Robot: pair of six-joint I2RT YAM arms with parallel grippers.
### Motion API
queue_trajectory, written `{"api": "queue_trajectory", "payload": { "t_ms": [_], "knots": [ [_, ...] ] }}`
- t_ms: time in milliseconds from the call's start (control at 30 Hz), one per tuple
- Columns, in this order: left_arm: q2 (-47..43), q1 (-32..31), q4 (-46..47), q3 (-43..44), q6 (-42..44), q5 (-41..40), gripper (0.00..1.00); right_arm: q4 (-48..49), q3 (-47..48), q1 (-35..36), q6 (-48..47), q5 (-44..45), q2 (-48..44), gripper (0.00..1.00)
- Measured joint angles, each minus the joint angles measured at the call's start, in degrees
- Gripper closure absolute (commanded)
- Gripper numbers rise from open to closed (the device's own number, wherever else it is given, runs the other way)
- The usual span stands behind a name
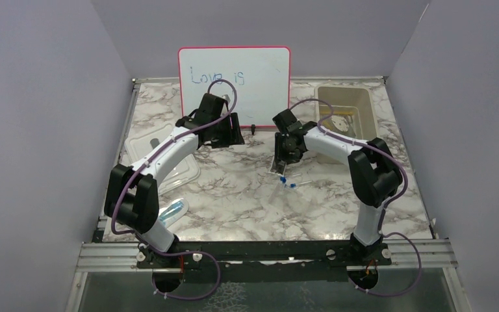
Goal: Organize the chemistry lab equipment
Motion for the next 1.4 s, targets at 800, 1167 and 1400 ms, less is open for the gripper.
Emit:
{"api": "queue_trajectory", "payload": {
  "t_ms": [800,1167,1400],
  "knots": [
    [0.0,0.7,0.6,-0.7,0.5,2.1,0.39,4.9,0.8,0.0,2.3,-2.3,3.1,0.91],
    [-0.7,0.7,4.5,-3.0,0.7,6.9,0.39,10.8,0.1,0.0,-0.6,-6.4,-1.1,0.97],
    [-3.8,0.7,6.6,-3.7,0.7,7.2,0.38,10.7,1.0,0.0,-3.4,-6.5,-5.8,0.97]
  ]
}}
